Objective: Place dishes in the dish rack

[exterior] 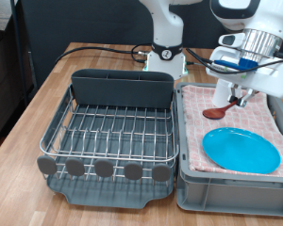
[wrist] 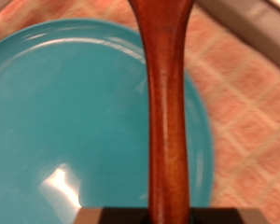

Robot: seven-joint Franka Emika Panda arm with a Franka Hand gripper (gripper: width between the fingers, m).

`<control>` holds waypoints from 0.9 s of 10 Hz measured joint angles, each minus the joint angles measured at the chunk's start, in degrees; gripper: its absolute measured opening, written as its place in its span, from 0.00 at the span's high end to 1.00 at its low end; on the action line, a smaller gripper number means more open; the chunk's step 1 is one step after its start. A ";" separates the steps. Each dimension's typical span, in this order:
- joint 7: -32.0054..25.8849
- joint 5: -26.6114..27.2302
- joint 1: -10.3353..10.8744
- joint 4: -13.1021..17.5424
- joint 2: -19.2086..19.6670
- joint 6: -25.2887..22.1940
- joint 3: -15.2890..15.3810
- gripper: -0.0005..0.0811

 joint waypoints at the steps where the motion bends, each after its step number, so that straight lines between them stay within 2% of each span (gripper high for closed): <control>1: 0.02 4.82 0.03 -1.06 -2.25 -3.13 0.15 0.88; 2: 0.05 8.32 0.07 -2.66 -4.52 -4.98 0.35 0.88; 3: -2.15 7.61 0.03 -2.57 -4.32 -4.23 0.28 0.88; 4: -0.17 7.31 -0.35 -2.71 -4.45 -5.62 0.07 0.88; 7: 1.55 11.05 -2.21 -5.59 -8.45 -11.35 -1.78 0.88; 9: 1.71 14.03 -3.80 -8.45 -11.87 -12.74 -3.07 0.88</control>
